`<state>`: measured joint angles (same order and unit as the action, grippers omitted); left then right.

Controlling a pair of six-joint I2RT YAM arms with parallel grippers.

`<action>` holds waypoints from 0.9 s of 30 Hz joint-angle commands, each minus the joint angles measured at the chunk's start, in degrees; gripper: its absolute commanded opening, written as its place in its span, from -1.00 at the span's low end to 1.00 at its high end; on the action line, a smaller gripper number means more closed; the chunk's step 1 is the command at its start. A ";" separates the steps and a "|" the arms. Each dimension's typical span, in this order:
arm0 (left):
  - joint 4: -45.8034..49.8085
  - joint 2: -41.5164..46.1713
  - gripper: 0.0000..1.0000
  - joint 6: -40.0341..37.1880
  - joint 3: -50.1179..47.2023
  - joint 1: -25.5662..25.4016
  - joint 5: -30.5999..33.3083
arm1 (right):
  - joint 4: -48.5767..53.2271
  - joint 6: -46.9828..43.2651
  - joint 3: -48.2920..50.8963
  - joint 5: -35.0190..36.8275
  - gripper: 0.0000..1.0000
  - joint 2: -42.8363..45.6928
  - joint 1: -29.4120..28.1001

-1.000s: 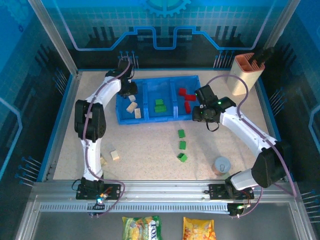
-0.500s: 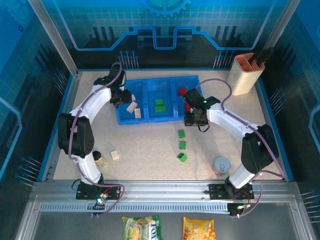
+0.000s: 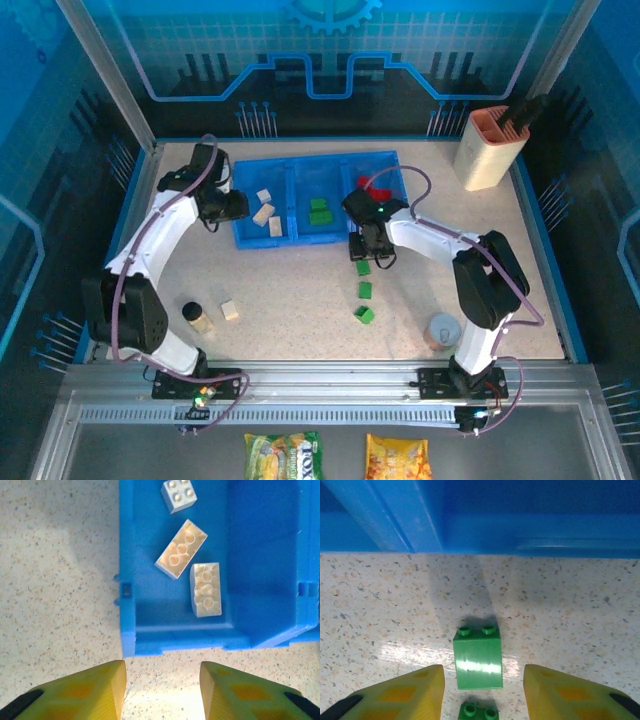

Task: Sort the legos into containers by color
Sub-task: Pick up the lego from the center of the table.

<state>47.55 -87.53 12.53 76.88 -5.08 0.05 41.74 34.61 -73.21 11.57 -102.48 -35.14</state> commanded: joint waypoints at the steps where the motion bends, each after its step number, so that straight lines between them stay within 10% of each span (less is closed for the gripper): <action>1: 1.13 3.36 -0.12 -2.30 -3.10 2.18 -3.98 | -1.80 1.91 0.48 1.23 -0.04 -0.84 -1.09; 27: -6.15 5.75 -0.12 -4.56 -10.84 4.42 -6.65 | -6.67 4.76 6.54 4.52 -0.10 -4.84 -3.51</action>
<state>41.65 -82.50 8.84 66.76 -1.32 -5.06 35.18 38.22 -67.55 14.83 -106.32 -37.89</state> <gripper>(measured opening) 0.441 0.451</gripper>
